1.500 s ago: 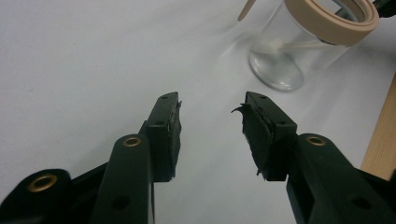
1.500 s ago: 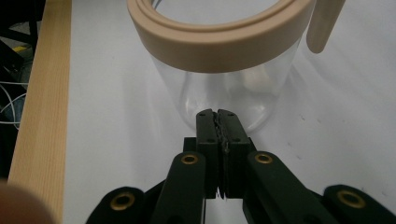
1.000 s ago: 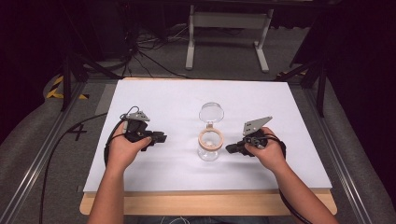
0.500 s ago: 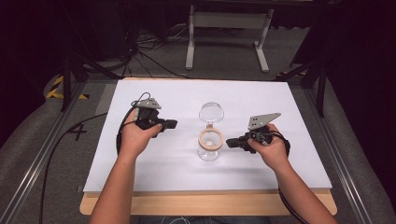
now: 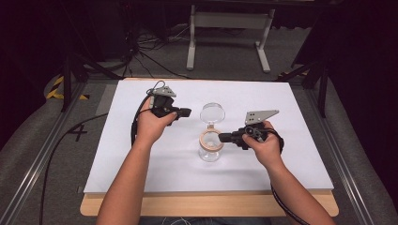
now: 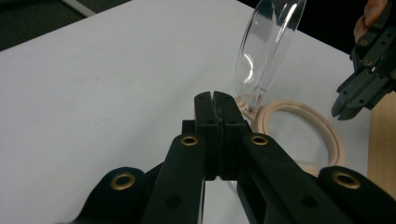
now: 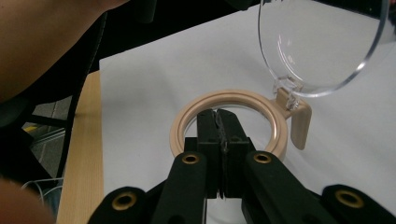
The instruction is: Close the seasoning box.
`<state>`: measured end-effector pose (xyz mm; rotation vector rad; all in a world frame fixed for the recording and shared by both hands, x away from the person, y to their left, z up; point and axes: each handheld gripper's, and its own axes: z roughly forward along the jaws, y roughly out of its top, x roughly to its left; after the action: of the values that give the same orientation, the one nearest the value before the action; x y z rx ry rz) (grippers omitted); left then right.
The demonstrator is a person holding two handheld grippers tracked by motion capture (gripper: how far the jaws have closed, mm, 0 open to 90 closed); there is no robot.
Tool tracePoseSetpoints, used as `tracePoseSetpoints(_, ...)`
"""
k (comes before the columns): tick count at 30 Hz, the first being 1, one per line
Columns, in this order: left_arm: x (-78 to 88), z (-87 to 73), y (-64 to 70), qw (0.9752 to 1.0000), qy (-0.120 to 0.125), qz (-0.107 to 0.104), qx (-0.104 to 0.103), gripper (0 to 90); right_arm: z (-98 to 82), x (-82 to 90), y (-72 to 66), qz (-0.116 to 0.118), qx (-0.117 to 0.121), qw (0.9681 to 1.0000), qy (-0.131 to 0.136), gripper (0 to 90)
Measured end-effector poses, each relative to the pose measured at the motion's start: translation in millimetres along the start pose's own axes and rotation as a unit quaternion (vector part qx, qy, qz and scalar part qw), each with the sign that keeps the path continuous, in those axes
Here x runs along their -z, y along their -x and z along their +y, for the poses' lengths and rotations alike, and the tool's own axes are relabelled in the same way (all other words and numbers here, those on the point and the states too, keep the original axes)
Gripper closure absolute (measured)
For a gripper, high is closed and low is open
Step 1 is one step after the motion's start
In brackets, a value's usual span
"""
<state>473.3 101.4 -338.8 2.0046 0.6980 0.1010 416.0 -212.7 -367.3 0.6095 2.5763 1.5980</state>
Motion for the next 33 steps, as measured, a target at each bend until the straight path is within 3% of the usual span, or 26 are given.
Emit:
tracePoseSetpoints(4, -8.4, 7.4, 4.1, 1.0, 0.0, -0.002, -0.006, 89.3, -0.4, -5.0, -0.5, 0.0, 0.001, 1.0, 0.0, 89.4)
tracePoseSetpoints(8, -15.6, 12.0, 10.9, 0.9997, -0.003, -0.009, -0.024, 88.4, -2.8, -6.3, 1.9, -0.005, -0.004, 1.0, 0.001, 89.4)
tracePoseSetpoints(14, -15.7, 13.0, 13.8, 0.9996, 0.002, -0.012, -0.025, 88.4, -3.3, -5.0, 2.4, -0.007, -0.006, 1.0, 0.004, 89.4)
tracePoseSetpoints(19, -14.3, 13.7, 15.9, 0.9992, -0.004, -0.013, -0.038, 88.3, -3.6, -6.4, 2.6, -0.007, -0.005, 1.0, 0.002, 89.4)
tracePoseSetpoints(26, -13.2, 14.8, 16.2, 0.9992, -0.006, -0.012, -0.036, 87.5, -4.2, -8.2, 2.1, -0.005, -0.006, 1.0, 0.0, 89.4)
tracePoseSetpoints(31, -18.9, 20.2, 10.0, 0.9997, -0.009, 0.004, -0.023, 88.7, -3.9, -8.3, 1.4, -0.004, -0.006, 1.0, 0.001, 89.4)
tracePoseSetpoints(33, -22.1, 23.5, 10.8, 0.9995, -0.006, 0.001, -0.03, 88.6, -3.7, -7.6, 1.6, -0.003, -0.005, 1.0, 0.003, 89.4)
